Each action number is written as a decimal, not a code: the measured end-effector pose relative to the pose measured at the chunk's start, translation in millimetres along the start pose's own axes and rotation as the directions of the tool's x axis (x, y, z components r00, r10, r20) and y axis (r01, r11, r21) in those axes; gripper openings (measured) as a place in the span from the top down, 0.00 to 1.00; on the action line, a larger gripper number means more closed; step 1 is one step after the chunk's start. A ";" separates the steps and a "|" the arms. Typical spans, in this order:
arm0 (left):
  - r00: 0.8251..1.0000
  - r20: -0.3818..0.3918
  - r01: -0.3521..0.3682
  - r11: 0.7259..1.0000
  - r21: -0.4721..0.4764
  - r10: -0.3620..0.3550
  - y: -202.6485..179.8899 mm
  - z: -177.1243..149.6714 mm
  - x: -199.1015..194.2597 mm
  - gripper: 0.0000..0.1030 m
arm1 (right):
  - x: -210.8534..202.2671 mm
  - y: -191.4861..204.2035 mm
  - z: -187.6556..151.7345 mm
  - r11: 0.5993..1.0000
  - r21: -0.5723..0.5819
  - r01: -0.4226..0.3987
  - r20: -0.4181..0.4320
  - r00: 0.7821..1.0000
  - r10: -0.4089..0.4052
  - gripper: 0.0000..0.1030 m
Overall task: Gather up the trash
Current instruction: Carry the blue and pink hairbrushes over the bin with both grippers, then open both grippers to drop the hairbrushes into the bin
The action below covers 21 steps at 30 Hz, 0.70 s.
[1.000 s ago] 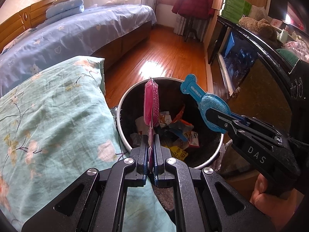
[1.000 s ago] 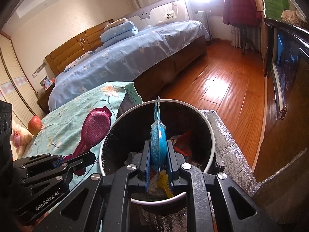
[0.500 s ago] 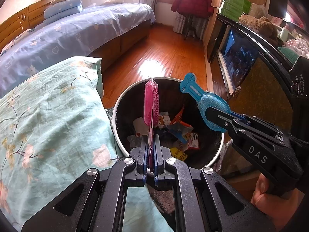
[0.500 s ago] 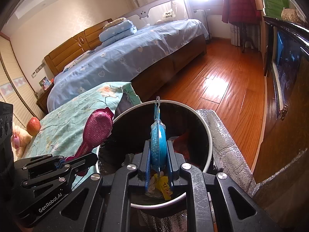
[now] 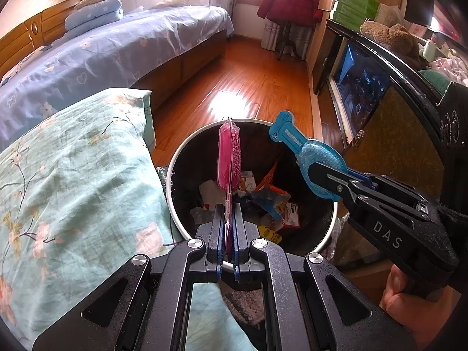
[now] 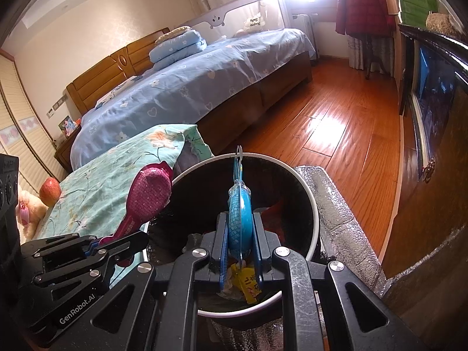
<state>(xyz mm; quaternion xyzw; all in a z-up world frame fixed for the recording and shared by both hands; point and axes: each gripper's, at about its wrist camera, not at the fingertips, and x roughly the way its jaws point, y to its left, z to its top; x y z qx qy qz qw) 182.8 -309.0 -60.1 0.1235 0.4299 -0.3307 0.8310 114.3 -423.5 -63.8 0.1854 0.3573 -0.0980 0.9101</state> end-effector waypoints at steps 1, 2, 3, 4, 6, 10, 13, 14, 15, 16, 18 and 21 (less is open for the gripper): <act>1.000 -0.001 0.000 1.000 -0.001 0.000 0.0 0.0 0.1 0.96 | 0.2 -0.9 0.2 1.000 0.001 0.000 -0.002 1.000 0.000 0.86; 1.000 -0.001 0.002 1.000 -0.002 -0.002 0.0 0.0 0.2 0.96 | 0.9 -1.1 0.9 1.000 0.001 0.000 -0.003 1.000 0.000 0.86; 1.000 -0.002 0.002 1.000 -0.002 -0.002 -0.1 0.1 0.3 0.96 | 1.0 -1.8 1.2 1.000 0.002 0.000 -0.004 1.000 0.000 0.86; 1.000 -0.003 0.002 1.000 -0.003 -0.002 -0.1 0.4 0.7 0.96 | 1.0 -2.8 1.5 1.000 0.002 0.000 -0.006 1.000 0.000 0.86; 1.000 -0.007 0.004 1.000 -0.006 -0.004 0.3 0.7 1.9 0.96 | 1.6 -3.3 2.1 1.000 0.003 0.001 -0.007 1.000 -0.001 0.86; 1.000 -0.009 0.013 1.000 -0.019 -0.013 2.7 2.2 3.2 0.96 | 3.9 -4.5 4.2 1.000 0.008 0.000 -0.015 1.000 0.000 0.85; 1.000 -0.008 0.021 0.999 -0.031 -0.021 6.4 2.2 1.1 0.82 | 3.6 -7.2 6.0 1.000 0.019 -0.005 -0.016 1.000 0.005 0.81; 1.000 -0.001 0.020 0.999 -0.036 -0.020 8.0 1.9 -1.4 0.66 | 4.0 -7.2 6.5 1.000 0.026 -0.009 -0.017 1.000 0.009 0.79; 1.000 0.009 0.014 0.999 -0.039 -0.014 9.2 1.2 -4.1 0.59 | 3.7 -7.6 6.8 0.999 0.034 -0.012 -0.017 1.000 0.012 0.74; 1.000 0.026 0.008 0.999 -0.041 -0.006 10.9 0.2 -8.8 0.54 | 2.5 -8.5 7.1 0.999 0.041 -0.014 -0.015 1.000 0.015 0.70; 0.999 0.046 -0.003 0.999 -0.041 0.005 14.9 -3.3 -18.5 0.54 | -1.5 -7.8 6.9 0.999 0.048 -0.014 -0.007 1.000 0.014 0.62; 0.997 0.073 -0.022 0.998 -0.060 0.026 25.3 -15.3 -35.1 0.51 | -9.7 -2.0 3.5 0.998 0.048 -0.028 0.004 1.000 0.028 0.57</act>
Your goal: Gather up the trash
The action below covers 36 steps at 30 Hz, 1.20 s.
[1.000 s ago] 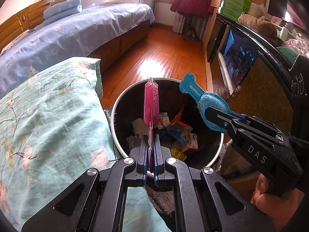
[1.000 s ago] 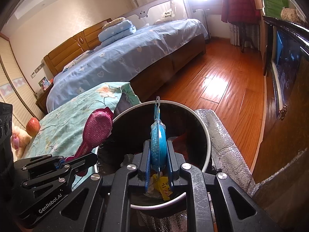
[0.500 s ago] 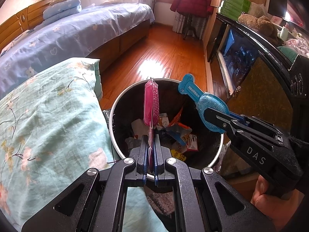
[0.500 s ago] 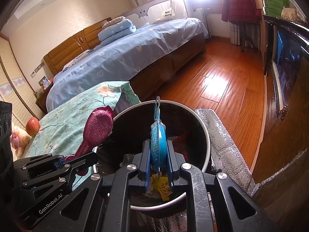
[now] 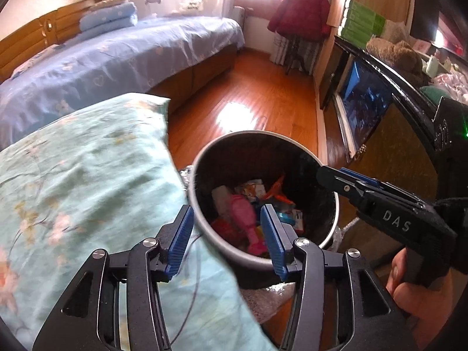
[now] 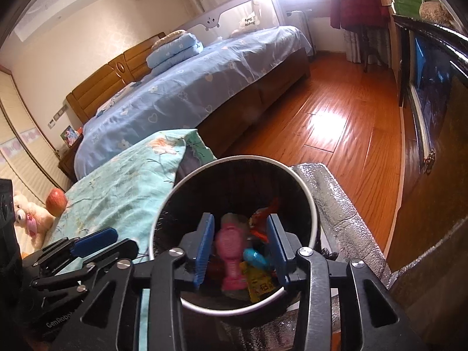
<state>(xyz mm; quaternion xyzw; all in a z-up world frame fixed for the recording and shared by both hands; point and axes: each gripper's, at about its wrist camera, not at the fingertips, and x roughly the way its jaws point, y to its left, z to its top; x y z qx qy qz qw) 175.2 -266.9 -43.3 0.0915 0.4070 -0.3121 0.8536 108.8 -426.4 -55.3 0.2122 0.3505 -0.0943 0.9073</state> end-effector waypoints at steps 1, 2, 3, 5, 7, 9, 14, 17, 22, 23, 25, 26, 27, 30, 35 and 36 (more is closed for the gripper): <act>1.000 0.007 -0.010 1.000 -0.011 0.010 4.2 -4.1 -5.3 0.49 | -2.7 2.9 -1.7 1.000 -0.002 -0.004 0.003 1.000 0.004 0.53; 1.000 0.015 -0.018 0.999 -0.029 0.019 9.8 -9.7 -12.2 0.48 | -6.3 6.3 -3.9 1.000 -0.003 -0.009 0.009 1.000 0.009 0.48; 0.999 0.023 -0.021 0.999 -0.045 0.022 15.4 -15.8 -18.9 0.47 | -10.5 10.9 -6.6 1.000 -0.007 -0.017 0.017 1.000 0.017 0.42; 0.999 0.035 -0.036 0.997 -0.075 0.039 25.8 -28.0 -31.6 0.45 | -17.7 21.3 -11.7 0.999 -0.016 -0.034 0.027 0.999 0.035 0.34; 0.997 0.051 -0.052 0.993 -0.104 0.058 36.6 -42.1 -45.4 0.44 | -27.6 33.1 -19.5 0.998 -0.025 -0.054 0.041 0.998 0.055 0.26; 0.994 0.065 -0.077 0.988 -0.136 0.086 48.5 -58.5 -60.7 0.42 | -36.4 44.7 -28.8 0.997 -0.040 -0.067 0.058 0.996 0.069 0.22; 0.979 0.115 -0.146 0.969 -0.198 0.171 75.7 -94.2 -98.9 0.41 | -54.2 77.6 -56.3 0.992 -0.093 -0.084 0.089 0.992 0.092 0.20; 0.959 0.166 -0.192 0.955 -0.226 0.232 86.8 -109.1 -126.7 0.41 | -63.7 95.5 -65.9 0.987 -0.129 -0.094 0.107 0.988 0.108 0.20; 0.892 0.288 -0.271 0.922 -0.276 0.349 96.1 -130.1 -179.8 0.23 | -95.5 128.4 -73.2 0.969 -0.232 -0.085 0.184 0.974 0.129 0.08; 0.877 0.307 -0.285 0.914 -0.288 0.370 97.2 -133.7 -187.4 0.16 | -104.6 133.7 -74.6 0.965 -0.248 -0.084 0.213 0.967 0.139 0.03; 0.847 0.338 -0.310 0.898 -0.313 0.410 100.6 -142.6 -201.4 0.05 | -119.3 141.3 -79.5 0.960 -0.272 -0.073 0.271 0.951 0.149 0.00; 0.834 0.351 -0.321 0.892 -0.319 0.426 100.9 -147.1 -206.5 0.03 | -124.5 144.7 -82.3 0.956 -0.286 -0.067 0.293 0.944 0.154 0.00; 0.823 0.362 -0.332 0.887 -0.320 0.439 100.3 -151.2 -210.5 0.03 | -128.3 148.2 -85.7 0.953 -0.298 -0.056 0.310 0.939 0.152 0.00; 0.788 0.384 -0.381 0.871 -0.310 0.482 97.1 -162.2 -219.1 0.00 | -131.7 154.5 -94.3 0.951 -0.308 -0.034 0.333 0.932 0.141 0.00; 0.776 0.381 -0.395 0.858 -0.328 0.502 100.0 -174.6 -224.7 0.00 | -135.0 158.6 -106.8 0.949 -0.314 -0.012 0.363 0.922 0.132 0.00; 0.777 0.379 -0.391 0.858 -0.333 0.502 101.3 -175.7 -225.1 0.00 | -134.7 159.4 -109.4 0.948 -0.319 -0.010 0.362 0.923 0.132 0.00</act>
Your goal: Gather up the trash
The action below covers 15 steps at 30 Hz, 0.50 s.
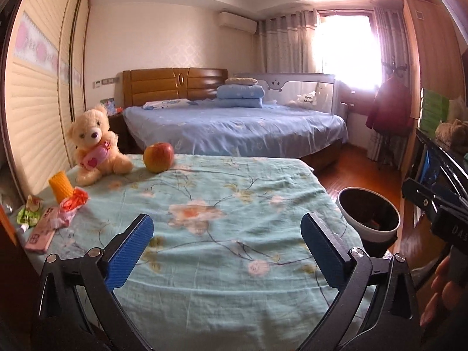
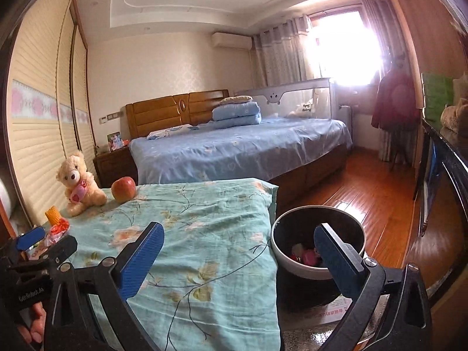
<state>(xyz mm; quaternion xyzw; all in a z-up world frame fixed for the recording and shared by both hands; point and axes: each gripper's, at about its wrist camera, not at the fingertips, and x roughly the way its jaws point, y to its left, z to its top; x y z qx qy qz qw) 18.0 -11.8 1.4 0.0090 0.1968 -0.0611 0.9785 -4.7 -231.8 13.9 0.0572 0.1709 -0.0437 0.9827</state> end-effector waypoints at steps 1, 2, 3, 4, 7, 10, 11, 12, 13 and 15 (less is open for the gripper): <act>1.000 -0.001 -0.002 1.000 -0.002 0.002 0.4 -0.5 -1.7 0.00 | -0.9 1.3 -1.6 1.000 -0.005 0.001 -0.001 1.000 -0.001 0.00; 1.000 -0.001 -0.004 1.000 -0.003 0.004 1.2 -0.5 -2.0 0.00 | -0.2 2.7 -2.6 1.000 -0.012 0.002 -0.004 1.000 -0.002 0.00; 1.000 0.002 -0.005 1.000 -0.004 0.005 1.6 -1.0 -5.1 0.00 | -1.9 4.1 -4.2 1.000 -0.016 0.002 -0.005 1.000 -0.002 0.00; 1.000 0.005 -0.007 1.000 -0.004 0.007 2.0 -0.7 -5.8 0.00 | -1.5 5.0 -4.4 1.000 -0.019 0.001 -0.004 1.000 -0.001 0.00; 1.000 0.012 -0.015 1.000 0.002 0.015 1.4 -0.7 -8.6 0.00 | -2.4 6.1 -5.0 1.000 -0.024 0.000 -0.002 1.000 0.000 0.00; 1.000 0.017 -0.019 1.000 0.007 0.019 0.3 -0.7 -10.4 0.00 | -4.1 6.5 -5.3 1.000 -0.027 -0.002 -0.003 1.000 0.002 0.00; 1.000 0.019 -0.022 1.000 0.010 0.021 0.0 -0.5 -10.7 0.00 | -4.5 6.9 -5.0 1.000 -0.029 -0.001 -0.002 1.000 0.001 0.00; 0.999 0.022 -0.024 1.000 0.015 0.023 -0.6 -0.4 -11.5 0.00 | -4.5 6.9 -4.9 1.000 -0.029 0.000 -0.002 1.000 0.000 0.00; 0.999 0.024 -0.025 1.000 0.017 0.024 -0.9 -0.5 -12.3 0.00 | -4.4 6.9 -5.1 1.000 -0.029 0.000 -0.004 1.000 0.000 0.00; 1.000 0.021 -0.022 1.000 0.018 0.022 -1.2 -0.4 -12.8 0.00 | -4.7 7.1 -5.1 1.000 -0.030 -0.002 -0.009 1.000 0.002 0.00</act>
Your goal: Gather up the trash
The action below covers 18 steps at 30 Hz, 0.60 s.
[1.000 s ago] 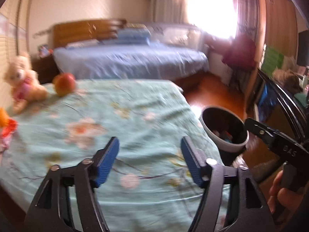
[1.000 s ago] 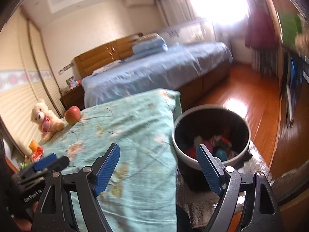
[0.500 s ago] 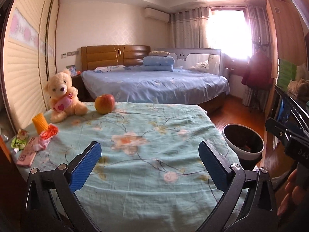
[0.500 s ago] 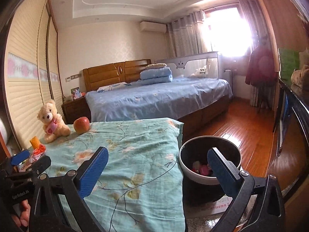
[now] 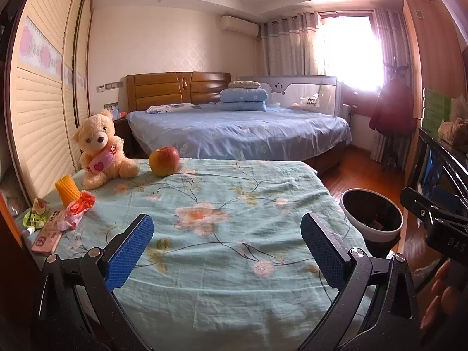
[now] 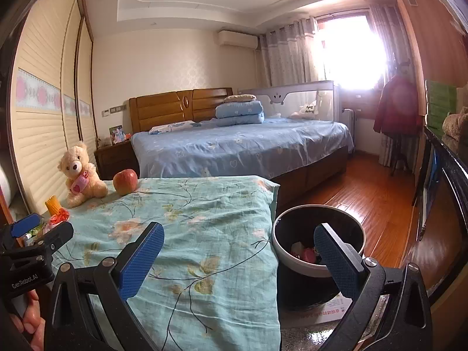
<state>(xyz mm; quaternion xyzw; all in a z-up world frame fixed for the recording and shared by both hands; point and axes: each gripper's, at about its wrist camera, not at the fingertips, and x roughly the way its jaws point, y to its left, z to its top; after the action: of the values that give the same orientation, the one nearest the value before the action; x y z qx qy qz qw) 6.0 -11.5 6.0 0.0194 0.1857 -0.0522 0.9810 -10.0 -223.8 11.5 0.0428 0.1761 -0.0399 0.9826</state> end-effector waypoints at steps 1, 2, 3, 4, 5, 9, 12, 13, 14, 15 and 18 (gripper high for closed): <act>1.000 -0.002 -0.001 1.000 0.000 0.001 0.3 0.1 -0.2 0.00 | 0.0 0.1 0.0 1.000 0.000 -0.002 -0.002 1.000 0.002 0.00; 1.000 -0.001 -0.004 1.000 0.000 0.004 0.7 0.0 -0.6 0.00 | -0.4 0.3 -0.2 1.000 -0.001 -0.004 -0.002 1.000 0.004 0.00; 1.000 0.001 -0.006 1.000 0.000 0.006 1.2 0.1 -1.1 0.00 | -1.1 1.0 -0.9 1.000 -0.002 -0.004 -0.002 1.000 0.004 0.00; 1.000 0.004 -0.008 1.000 -0.001 0.008 1.8 0.5 -1.6 0.00 | -1.5 1.6 -0.9 1.000 -0.004 -0.004 -0.002 1.000 0.004 0.00; 1.000 0.005 -0.008 1.000 -0.002 0.008 1.9 0.7 -1.9 0.00 | -2.0 2.0 -0.7 1.000 -0.007 -0.005 -0.002 1.000 0.005 0.00; 1.000 0.008 -0.012 1.000 -0.001 0.012 1.8 0.9 -2.6 0.00 | -2.9 4.1 0.1 1.000 -0.013 -0.006 0.001 1.000 0.006 0.00; 1.000 0.012 -0.013 1.000 0.000 0.013 1.9 0.9 -3.4 0.00 | -3.9 4.7 0.6 1.000 -0.011 -0.008 0.003 1.000 0.008 0.00; 1.000 0.014 -0.013 1.000 -0.001 0.013 1.8 1.2 -3.1 0.00 | -4.1 4.8 0.5 1.000 -0.011 -0.007 0.003 1.000 0.007 0.00; 1.000 0.017 -0.014 1.000 0.000 0.014 1.7 1.1 -3.5 0.00 | -4.2 4.6 0.6 1.000 -0.010 -0.007 0.003 1.000 0.007 0.00; 1.000 0.020 -0.017 1.000 0.002 0.017 1.5 1.1 -4.0 0.00 | -4.3 4.4 0.6 1.000 -0.009 -0.008 0.003 1.000 0.008 0.00; 0.999 0.024 -0.022 1.000 0.002 0.022 2.0 1.4 -4.8 0.00 | -4.5 5.2 0.3 1.000 -0.010 -0.010 0.002 1.000 0.010 0.00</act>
<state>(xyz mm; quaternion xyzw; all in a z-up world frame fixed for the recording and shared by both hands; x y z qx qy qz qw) 2.3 -9.2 9.2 0.0221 0.1736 -0.0418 0.9837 -13.6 -218.4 13.7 0.0388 0.1750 -0.0342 0.9832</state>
